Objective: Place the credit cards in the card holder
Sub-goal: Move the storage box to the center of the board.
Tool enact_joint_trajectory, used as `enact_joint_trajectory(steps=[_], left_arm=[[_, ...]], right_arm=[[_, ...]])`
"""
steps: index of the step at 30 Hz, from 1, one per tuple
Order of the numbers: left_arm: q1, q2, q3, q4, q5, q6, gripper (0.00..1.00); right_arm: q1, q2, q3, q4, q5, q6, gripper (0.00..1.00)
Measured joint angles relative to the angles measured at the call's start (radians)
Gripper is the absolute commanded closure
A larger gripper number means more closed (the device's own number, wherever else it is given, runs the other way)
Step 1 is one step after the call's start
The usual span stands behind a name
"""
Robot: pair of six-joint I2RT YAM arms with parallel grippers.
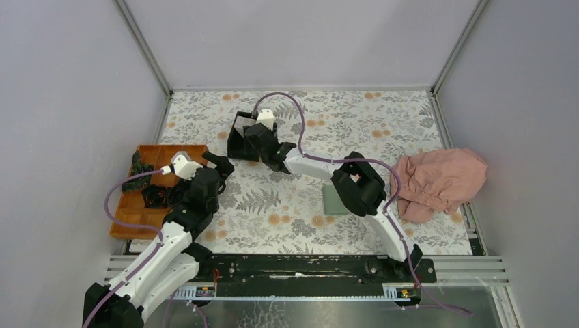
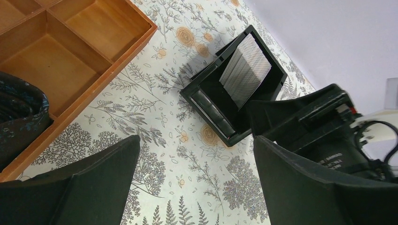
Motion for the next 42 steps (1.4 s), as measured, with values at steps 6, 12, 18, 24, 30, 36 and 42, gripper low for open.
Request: enact_joint_trajectory(steps=[6, 12, 18, 24, 30, 36, 42], left_arm=[[0.0, -0.003, -0.001, 0.0, 0.0, 0.0, 0.03], [0.0, -0.006, -0.004, 0.001, 0.0, 0.0, 0.03], [0.0, 0.002, -0.008, 0.001, 0.0, 0.0, 0.03], [0.0, 0.021, -0.008, 0.001, 0.0, -0.002, 0.03], [0.0, 0.025, -0.011, 0.001, 0.0, -0.002, 0.03], [0.0, 0.06, -0.012, 0.007, 0.002, 0.0, 0.03], [0.0, 0.11, -0.012, 0.024, 0.019, 0.005, 0.03]], right_arm=[[-0.001, 0.056, 0.035, -0.053, 0.026, 0.006, 0.44], [-0.006, 0.101, 0.075, -0.095, 0.028, 0.012, 0.57], [-0.014, 0.098, 0.059, -0.084, 0.03, 0.013, 0.67], [-0.042, 0.041, -0.045, -0.04, 0.032, -0.021, 0.73], [-0.077, -0.058, -0.195, -0.013, 0.005, -0.108, 0.75], [-0.117, -0.153, -0.33, 0.01, -0.052, -0.177, 0.74], [-0.167, -0.232, -0.425, 0.016, -0.095, -0.25, 0.71]])
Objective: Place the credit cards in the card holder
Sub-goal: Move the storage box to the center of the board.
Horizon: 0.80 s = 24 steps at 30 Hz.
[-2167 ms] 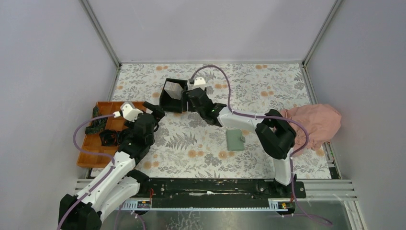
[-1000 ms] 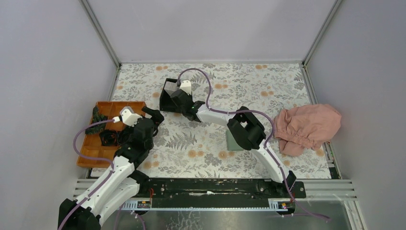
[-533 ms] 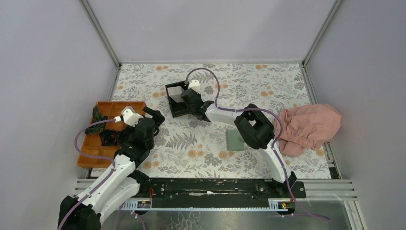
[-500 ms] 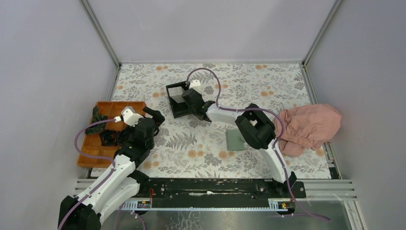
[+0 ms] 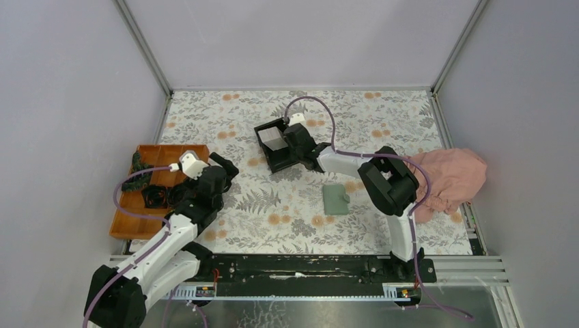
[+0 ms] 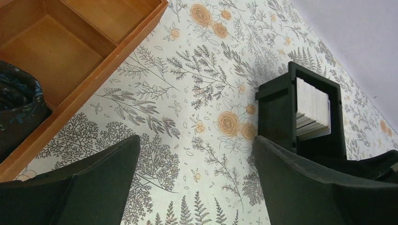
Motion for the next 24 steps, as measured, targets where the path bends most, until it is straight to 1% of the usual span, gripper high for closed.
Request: enact_joint_trajectory(steps=[6, 9, 10, 13, 15, 19, 24], left_arm=[[-0.008, 0.046, 0.0, 0.03, 0.007, 0.005, 0.03], [-0.013, 0.066, 0.0, 0.045, 0.008, 0.014, 0.03], [-0.013, 0.069, 0.0, 0.048, 0.008, 0.016, 0.03], [-0.014, 0.081, 0.0, 0.065, 0.008, 0.022, 0.03], [-0.014, 0.089, 0.0, 0.073, 0.008, 0.024, 0.03], [-0.015, 0.101, 0.0, 0.083, 0.012, 0.028, 0.03], [-0.02, 0.1, 0.0, 0.085, 0.015, 0.037, 0.03]], right_arm=[[-0.042, -0.012, -0.021, -0.004, -0.035, -0.047, 0.67], [-0.062, -0.012, -0.021, -0.002, -0.054, -0.066, 0.63], [-0.068, -0.012, -0.021, -0.002, -0.06, -0.071, 0.6], [-0.084, -0.012, -0.021, 0.0, -0.072, -0.082, 0.45], [-0.093, -0.012, -0.021, 0.001, -0.083, -0.088, 0.39], [-0.106, -0.012, -0.023, 0.01, -0.09, -0.094, 0.35], [-0.108, -0.019, -0.043, 0.019, -0.103, -0.095, 0.33]])
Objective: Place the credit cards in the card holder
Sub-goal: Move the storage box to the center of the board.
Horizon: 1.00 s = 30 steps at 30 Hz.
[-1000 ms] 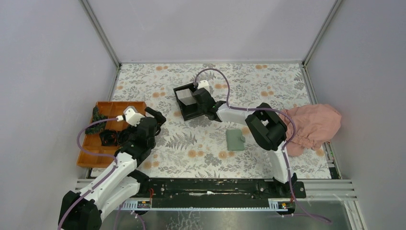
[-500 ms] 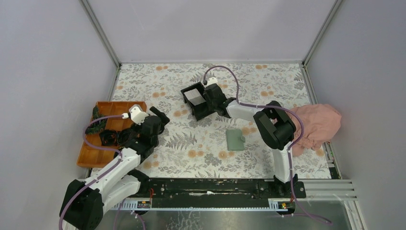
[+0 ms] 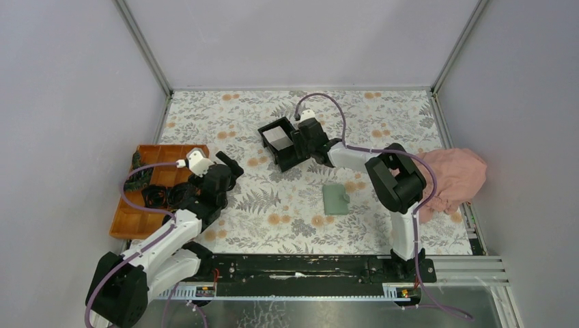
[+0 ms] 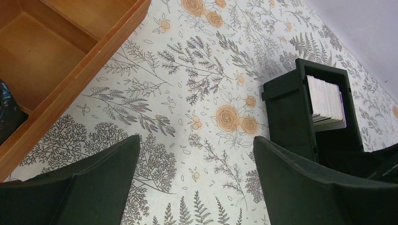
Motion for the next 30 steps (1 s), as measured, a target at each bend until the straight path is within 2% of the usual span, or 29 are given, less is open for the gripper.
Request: enact_joint_trajectory(steps=[8, 15, 20, 30], left_arm=[[-0.014, -0.016, 0.0, 0.0, 0.004, 0.016, 0.03], [-0.032, 0.003, 0.0, 0.001, 0.012, 0.027, 0.03], [-0.04, 0.021, 0.0, 0.005, 0.016, 0.031, 0.04], [-0.046, 0.04, 0.003, 0.021, 0.036, 0.042, 0.04]], right_arm=[[0.003, -0.153, -0.082, -0.002, -0.024, -0.003, 0.32], [0.026, -0.27, -0.077, -0.013, -0.071, -0.047, 0.34], [0.035, -0.241, -0.011, -0.051, -0.155, -0.097, 0.37], [0.035, -0.079, 0.15, -0.129, -0.257, -0.197, 0.37]])
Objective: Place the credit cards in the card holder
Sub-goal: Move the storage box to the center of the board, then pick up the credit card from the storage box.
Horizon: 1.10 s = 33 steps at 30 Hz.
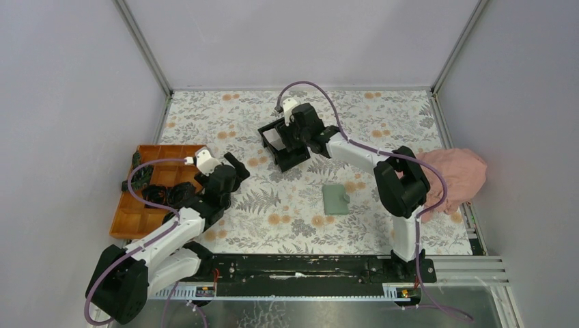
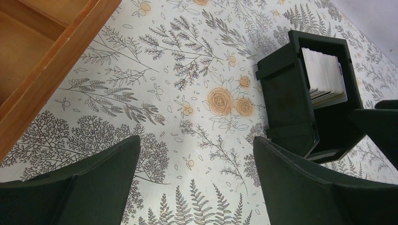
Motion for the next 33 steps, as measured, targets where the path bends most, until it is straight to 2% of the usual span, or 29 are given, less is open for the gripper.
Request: enact_joint_trajectory(steps=[18, 33], left_arm=[[-0.001, 0.004, 0.006, 0.034, 0.009, 0.011, 0.04], [-0.001, 0.016, 0.006, 0.045, 0.009, 0.015, 0.05]], right_arm=[[-0.022, 0.142, 0.127, -0.074, -0.097, -0.073, 0.38], [-0.072, 0.192, 0.22, -0.131, -0.182, -0.13, 0.54]])
